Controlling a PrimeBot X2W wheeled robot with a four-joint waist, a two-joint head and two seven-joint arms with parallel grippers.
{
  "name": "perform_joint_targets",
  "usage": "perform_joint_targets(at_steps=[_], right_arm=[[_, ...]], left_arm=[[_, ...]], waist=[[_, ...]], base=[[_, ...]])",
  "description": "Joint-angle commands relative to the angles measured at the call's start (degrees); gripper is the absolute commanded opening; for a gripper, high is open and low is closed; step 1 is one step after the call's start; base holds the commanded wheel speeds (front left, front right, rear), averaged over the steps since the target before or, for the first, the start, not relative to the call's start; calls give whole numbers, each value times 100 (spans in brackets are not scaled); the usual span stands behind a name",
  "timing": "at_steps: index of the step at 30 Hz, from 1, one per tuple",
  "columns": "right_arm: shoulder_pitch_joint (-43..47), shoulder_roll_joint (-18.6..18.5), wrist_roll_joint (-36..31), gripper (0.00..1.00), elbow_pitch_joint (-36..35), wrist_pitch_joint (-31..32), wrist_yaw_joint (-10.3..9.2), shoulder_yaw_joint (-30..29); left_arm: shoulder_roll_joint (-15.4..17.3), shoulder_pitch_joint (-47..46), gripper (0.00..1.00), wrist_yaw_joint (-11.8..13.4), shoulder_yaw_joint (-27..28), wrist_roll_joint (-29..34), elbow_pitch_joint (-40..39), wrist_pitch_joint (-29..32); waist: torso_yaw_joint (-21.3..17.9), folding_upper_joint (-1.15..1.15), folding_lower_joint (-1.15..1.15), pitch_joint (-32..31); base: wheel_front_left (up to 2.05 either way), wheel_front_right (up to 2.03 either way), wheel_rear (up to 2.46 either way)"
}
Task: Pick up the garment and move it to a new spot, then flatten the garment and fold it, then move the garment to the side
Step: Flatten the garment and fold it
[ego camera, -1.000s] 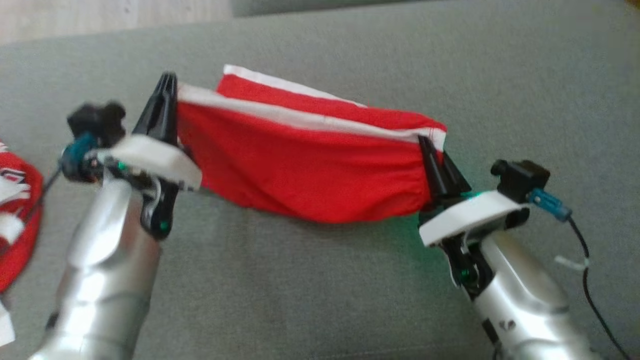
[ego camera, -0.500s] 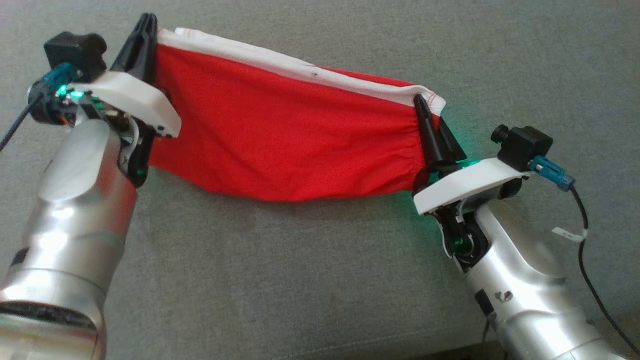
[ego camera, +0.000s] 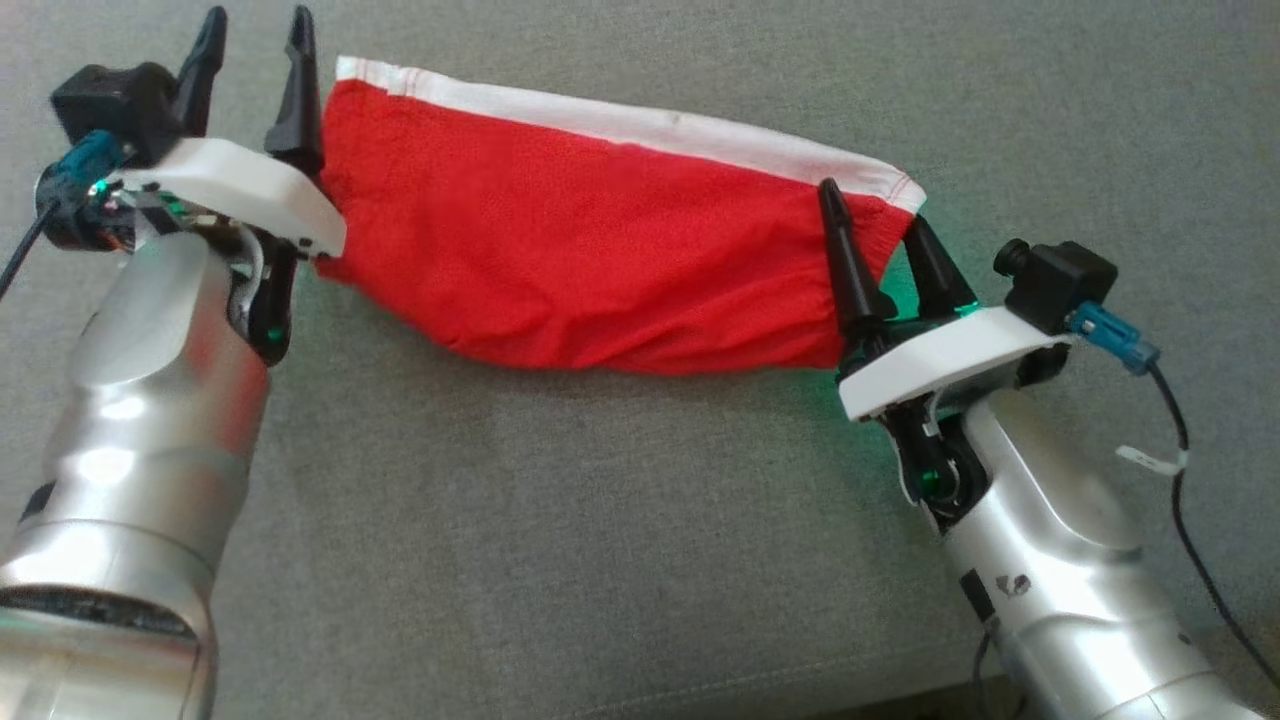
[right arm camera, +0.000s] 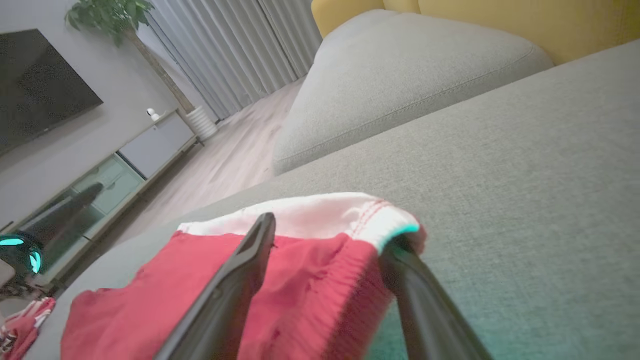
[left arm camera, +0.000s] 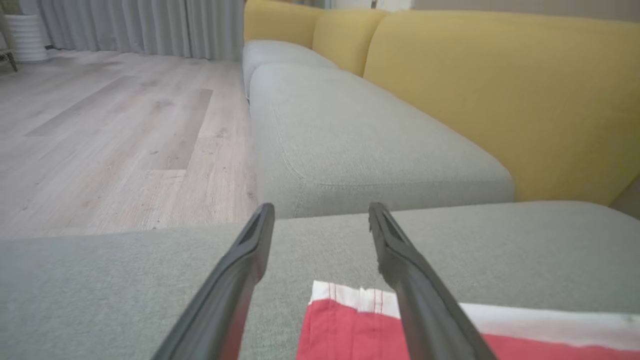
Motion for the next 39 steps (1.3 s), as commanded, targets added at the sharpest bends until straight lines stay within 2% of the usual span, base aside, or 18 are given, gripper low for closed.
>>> perform_joint_targets(at_steps=[1,7,12,21,25,33,39], right_arm=[[87,111,-219,100,-117,-37,11,-35],[426,111,-889,100,-93,-37,11,-323],[666,111,-983,100,-10,-37,11,-417],[920,111,-1212,100,185,-37,11,-681],[1158,111,-1556,100,121,-37,11,-951],[1577,111,-2394,100,-494,-37,11,-1722],[1587,111,-2377,100,-778,-37,11,-1811]], left_arm=[[203,45,100,67,329,2,-372,-67],[120,981,100,212,791,230,-921,-69],[-127,1608,100,186,1023,359,-1069,-70],[-402,2094,100,282,1342,873,-1547,-70],[-484,2323,100,316,1455,1134,-1681,-71],[-405,2134,100,291,1253,1791,-1404,-71],[-224,1668,100,456,1087,2163,-760,-71]], waist=[[40,0,0,-66],[131,0,0,-279],[183,0,0,-378],[216,0,0,-530],[229,0,0,-654],[78,0,0,-582],[-180,0,0,-421]], base=[[0,0,0],[0,0,0],[0,0,0],[0,0,0],[0,0,0],[0,0,0],[0,0,0]])
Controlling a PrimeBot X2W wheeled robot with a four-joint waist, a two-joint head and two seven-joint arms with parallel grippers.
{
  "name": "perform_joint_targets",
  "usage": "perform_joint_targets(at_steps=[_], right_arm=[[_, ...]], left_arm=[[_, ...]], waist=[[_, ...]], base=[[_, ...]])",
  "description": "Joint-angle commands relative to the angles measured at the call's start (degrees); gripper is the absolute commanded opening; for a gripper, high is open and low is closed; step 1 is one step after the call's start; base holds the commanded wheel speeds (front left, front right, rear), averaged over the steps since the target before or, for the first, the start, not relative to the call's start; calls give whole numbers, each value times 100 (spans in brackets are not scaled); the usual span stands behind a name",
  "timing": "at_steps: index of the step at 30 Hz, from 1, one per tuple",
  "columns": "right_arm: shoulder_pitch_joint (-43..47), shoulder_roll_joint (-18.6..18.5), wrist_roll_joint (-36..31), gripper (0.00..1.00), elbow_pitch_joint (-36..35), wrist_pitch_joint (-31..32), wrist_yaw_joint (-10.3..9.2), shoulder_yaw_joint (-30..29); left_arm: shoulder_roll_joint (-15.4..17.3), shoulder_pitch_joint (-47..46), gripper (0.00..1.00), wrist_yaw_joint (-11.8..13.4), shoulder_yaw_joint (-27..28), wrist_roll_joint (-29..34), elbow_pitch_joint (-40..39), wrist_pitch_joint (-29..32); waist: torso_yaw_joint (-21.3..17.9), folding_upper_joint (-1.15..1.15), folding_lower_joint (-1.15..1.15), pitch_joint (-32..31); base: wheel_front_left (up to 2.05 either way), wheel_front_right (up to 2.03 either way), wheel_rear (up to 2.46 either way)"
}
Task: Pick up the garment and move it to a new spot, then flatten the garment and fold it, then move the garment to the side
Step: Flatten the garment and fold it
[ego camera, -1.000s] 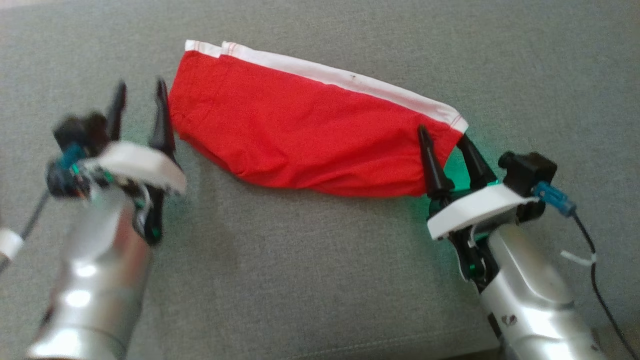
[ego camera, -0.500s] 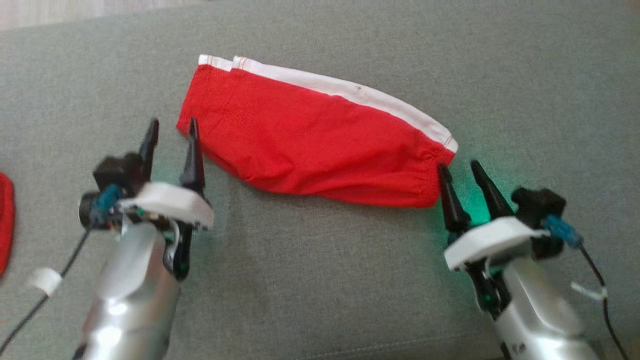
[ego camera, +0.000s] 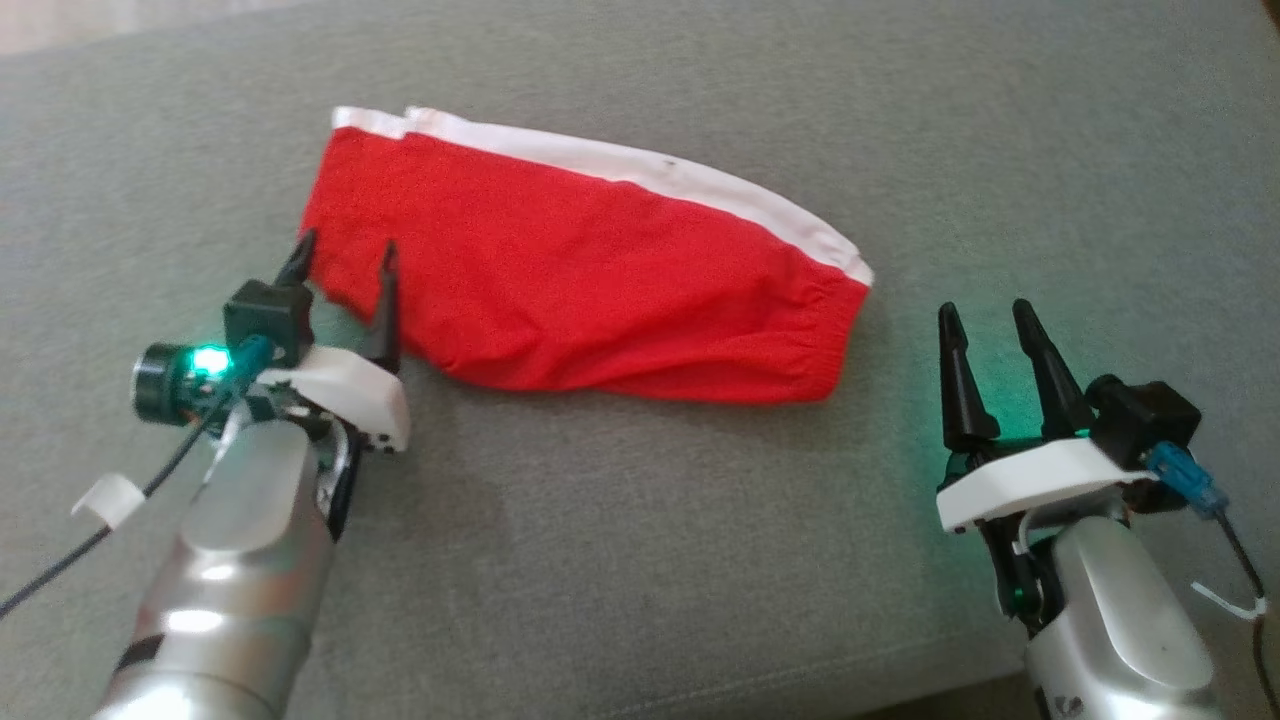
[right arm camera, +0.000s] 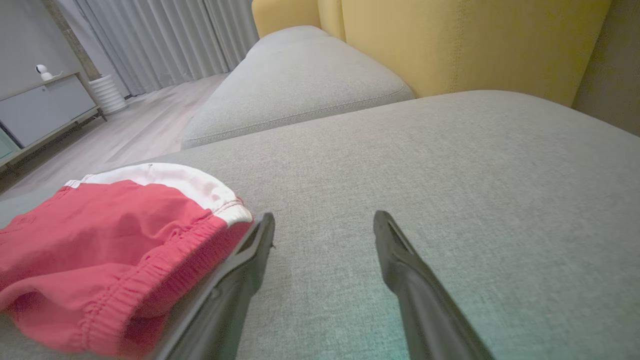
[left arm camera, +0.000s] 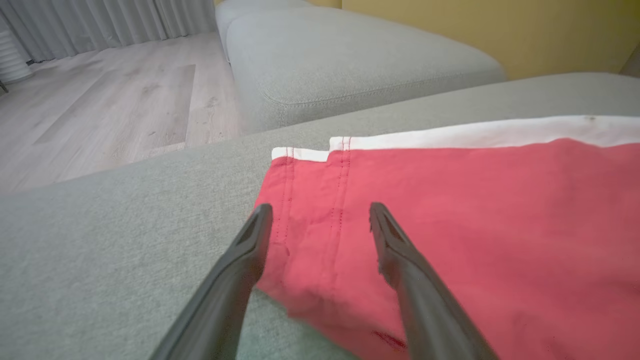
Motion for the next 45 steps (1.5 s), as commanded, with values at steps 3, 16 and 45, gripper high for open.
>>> perform_joint_targets(at_steps=[3,16,45], right_arm=[[-10,33,59,100,-267,-38,11,156],[-54,34,90,100,-391,-38,11,62],[318,34,289,100,-24,-38,11,734]], left_arm=[[293,-362,100,135,110,66,319,-53],[70,-589,0,-38,181,-245,1525,48],[-431,2725,100,646,1225,-829,-1977,-53]], waist=[[-172,0,0,82],[-64,0,0,117],[1061,0,0,-1080]], base=[[0,0,0],[0,0,0],[0,0,0]])
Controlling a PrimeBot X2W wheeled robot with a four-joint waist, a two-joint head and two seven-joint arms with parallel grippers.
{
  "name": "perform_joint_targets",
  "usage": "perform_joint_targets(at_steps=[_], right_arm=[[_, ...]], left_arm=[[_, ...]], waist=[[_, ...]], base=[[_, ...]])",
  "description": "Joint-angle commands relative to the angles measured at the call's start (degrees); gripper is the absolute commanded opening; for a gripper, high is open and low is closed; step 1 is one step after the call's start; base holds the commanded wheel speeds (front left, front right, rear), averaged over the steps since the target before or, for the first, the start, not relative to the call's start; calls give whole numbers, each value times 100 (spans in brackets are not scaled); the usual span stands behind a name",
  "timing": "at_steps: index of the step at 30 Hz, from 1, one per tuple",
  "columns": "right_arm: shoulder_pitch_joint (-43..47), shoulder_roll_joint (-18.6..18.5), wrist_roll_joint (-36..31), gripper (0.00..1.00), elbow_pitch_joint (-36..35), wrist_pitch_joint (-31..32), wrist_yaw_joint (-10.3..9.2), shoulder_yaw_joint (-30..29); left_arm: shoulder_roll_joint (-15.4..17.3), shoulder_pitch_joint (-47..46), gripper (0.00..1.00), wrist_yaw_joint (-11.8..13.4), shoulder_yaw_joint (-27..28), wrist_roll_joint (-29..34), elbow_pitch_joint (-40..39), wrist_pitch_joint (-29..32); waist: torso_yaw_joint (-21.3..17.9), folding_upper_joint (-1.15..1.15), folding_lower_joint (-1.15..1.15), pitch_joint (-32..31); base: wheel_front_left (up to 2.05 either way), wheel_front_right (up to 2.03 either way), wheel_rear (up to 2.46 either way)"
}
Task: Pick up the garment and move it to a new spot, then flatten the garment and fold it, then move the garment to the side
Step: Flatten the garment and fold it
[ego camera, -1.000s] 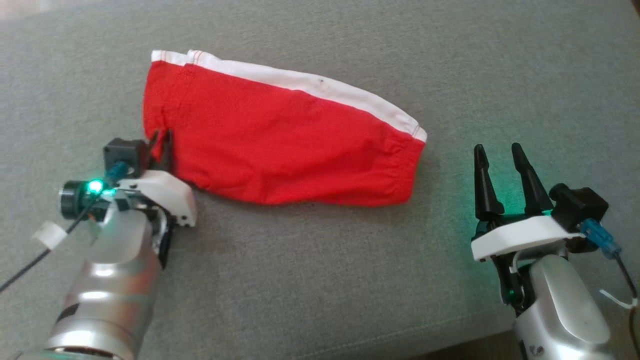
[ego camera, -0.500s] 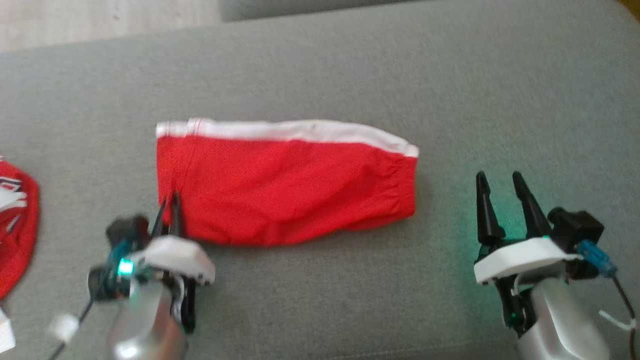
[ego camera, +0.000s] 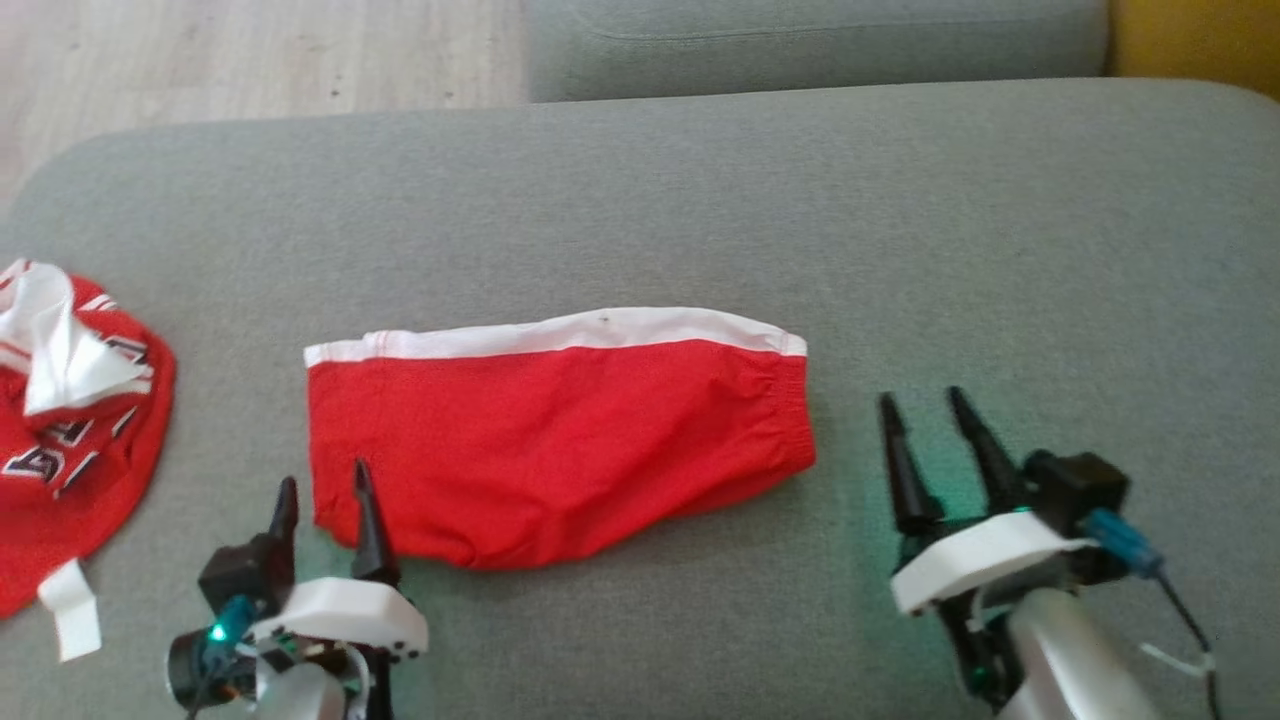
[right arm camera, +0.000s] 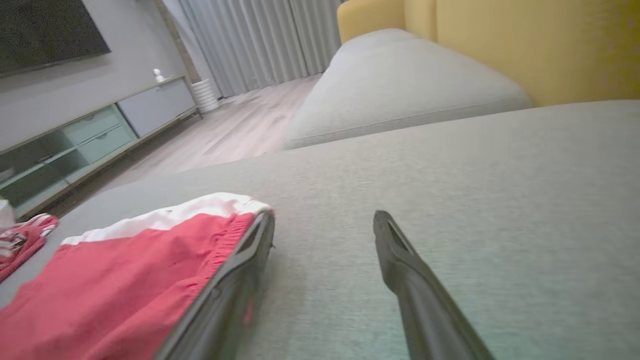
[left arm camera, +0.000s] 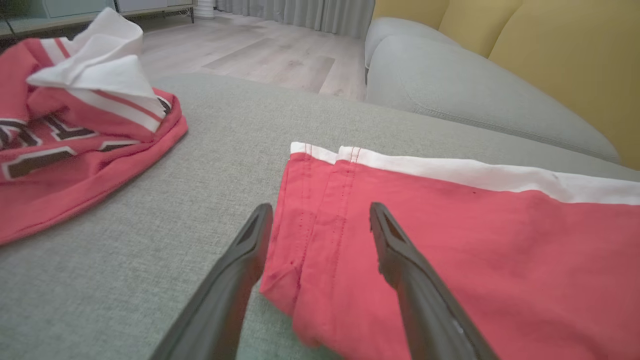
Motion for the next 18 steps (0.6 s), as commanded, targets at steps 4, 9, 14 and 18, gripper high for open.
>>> perform_joint_targets(at_steps=[4,9,14,18], right_arm=[[-468,7,167,100,-16,-38,11,665],[-831,7,186,100,890,-38,11,945],[-998,7,257,100,1794,-34,11,1005],[-989,7,577,100,2136,-35,11,1283]], left_arm=[[71,131,100,69,-184,50,-391,-71],[71,209,100,64,-528,16,-412,-71],[70,203,100,78,-629,28,-415,-71],[70,216,100,65,-621,57,-431,-71]], waist=[[323,0,1,29],[747,0,1,83],[1006,0,1,157],[1070,0,1,188]], base=[[0,0,0],[0,0,0],[0,0,0],[0,0,0]])
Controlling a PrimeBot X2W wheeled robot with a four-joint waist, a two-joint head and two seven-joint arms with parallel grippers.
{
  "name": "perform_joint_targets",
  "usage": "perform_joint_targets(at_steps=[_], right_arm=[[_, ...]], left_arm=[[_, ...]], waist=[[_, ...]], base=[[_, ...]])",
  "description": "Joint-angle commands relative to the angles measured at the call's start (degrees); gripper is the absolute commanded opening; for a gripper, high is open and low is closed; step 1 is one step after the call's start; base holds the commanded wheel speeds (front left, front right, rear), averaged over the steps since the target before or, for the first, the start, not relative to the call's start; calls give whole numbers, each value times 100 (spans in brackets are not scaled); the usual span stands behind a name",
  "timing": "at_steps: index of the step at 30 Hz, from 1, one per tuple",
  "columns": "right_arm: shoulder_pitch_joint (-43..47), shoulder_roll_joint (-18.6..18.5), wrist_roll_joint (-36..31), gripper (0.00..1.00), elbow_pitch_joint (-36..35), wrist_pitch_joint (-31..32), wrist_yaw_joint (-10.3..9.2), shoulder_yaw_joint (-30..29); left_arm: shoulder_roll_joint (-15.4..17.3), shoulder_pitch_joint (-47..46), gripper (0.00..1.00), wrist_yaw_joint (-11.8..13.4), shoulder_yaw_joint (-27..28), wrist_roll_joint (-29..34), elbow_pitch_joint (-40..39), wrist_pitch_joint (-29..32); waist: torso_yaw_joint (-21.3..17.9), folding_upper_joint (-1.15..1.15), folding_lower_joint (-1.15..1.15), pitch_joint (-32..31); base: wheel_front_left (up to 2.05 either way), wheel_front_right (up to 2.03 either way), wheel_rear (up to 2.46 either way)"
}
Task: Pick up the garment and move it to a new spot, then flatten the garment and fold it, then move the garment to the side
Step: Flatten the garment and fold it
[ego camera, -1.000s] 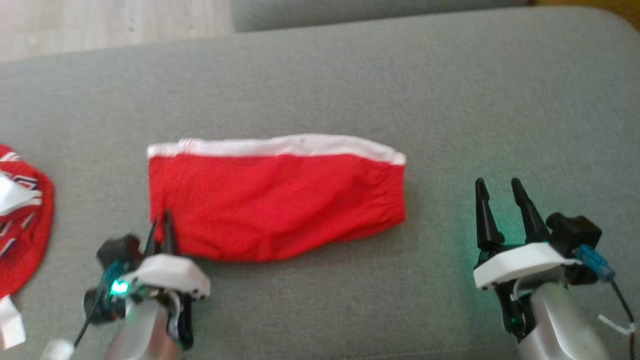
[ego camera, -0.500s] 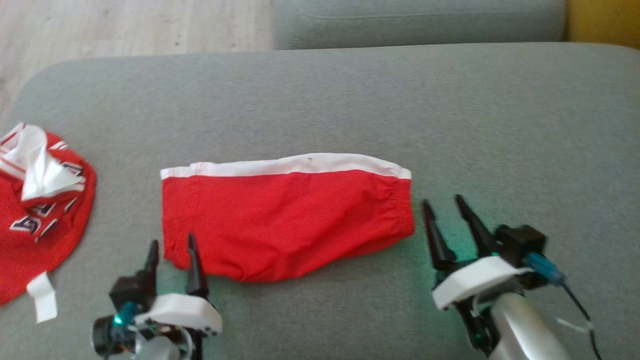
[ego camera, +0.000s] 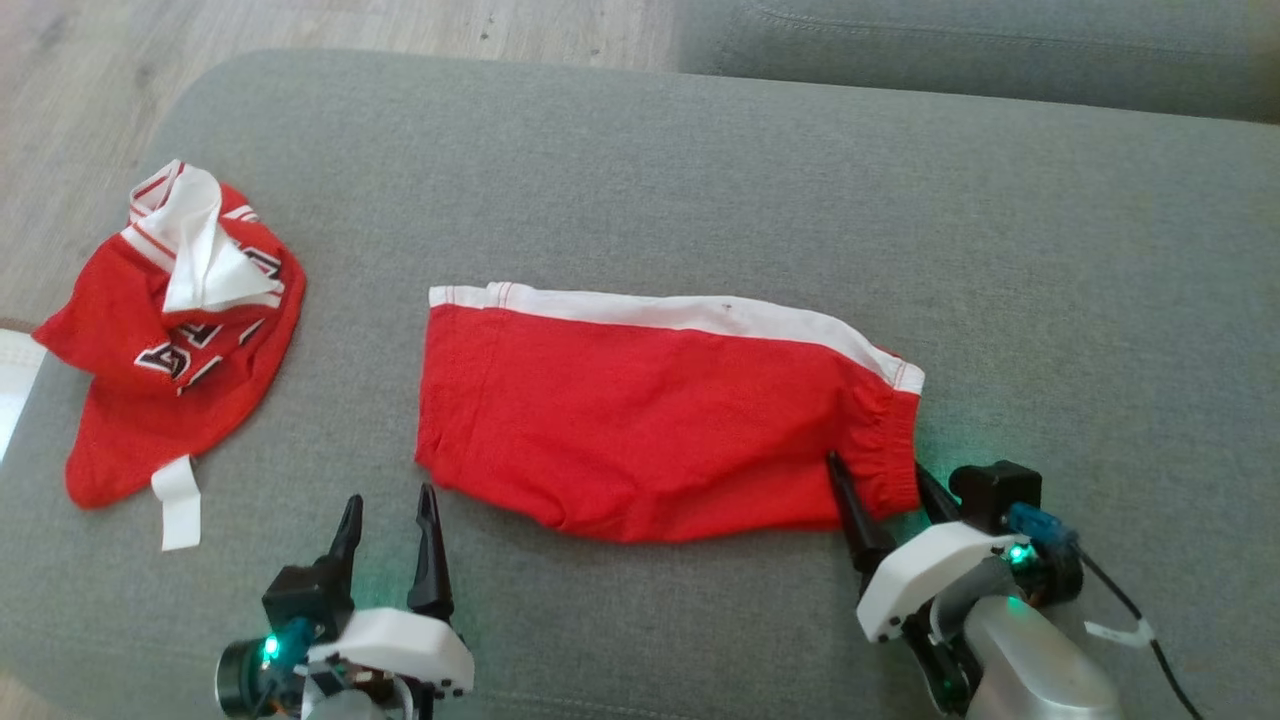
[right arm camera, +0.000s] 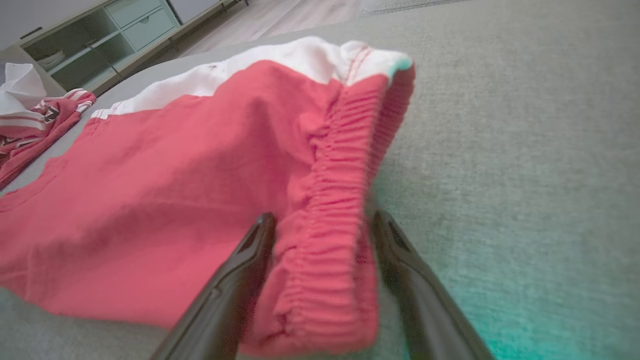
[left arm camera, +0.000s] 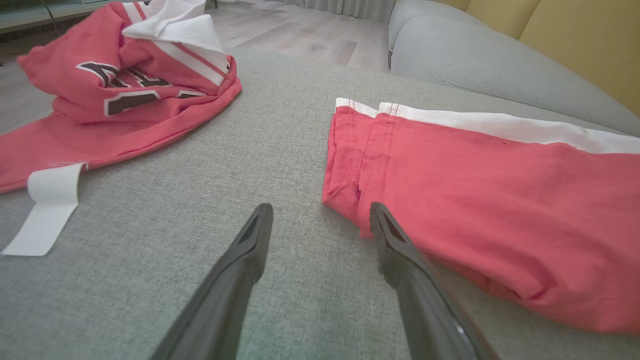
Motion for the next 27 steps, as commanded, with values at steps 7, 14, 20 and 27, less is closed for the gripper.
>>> perform_joint_targets(at_steps=[7,14,20,27], right_arm=[[-136,20,839,0,74,20,11,754],[-410,20,1074,0,189,0,11,258],[-410,-230,516,0,134,-2,11,-669],[-579,-244,387,0,-333,35,11,-674]], left_arm=[[59,-98,100,17,106,74,-194,-71],[59,-97,100,15,135,111,-251,-71],[59,31,100,-19,74,59,-257,-71],[59,62,100,-7,-196,-33,-225,-71]], waist=[[15,0,0,19],[-189,0,0,-32],[-536,0,0,-211],[-676,0,0,-287]], base=[[0,0,0],[0,0,0],[0,0,0],[0,0,0]])
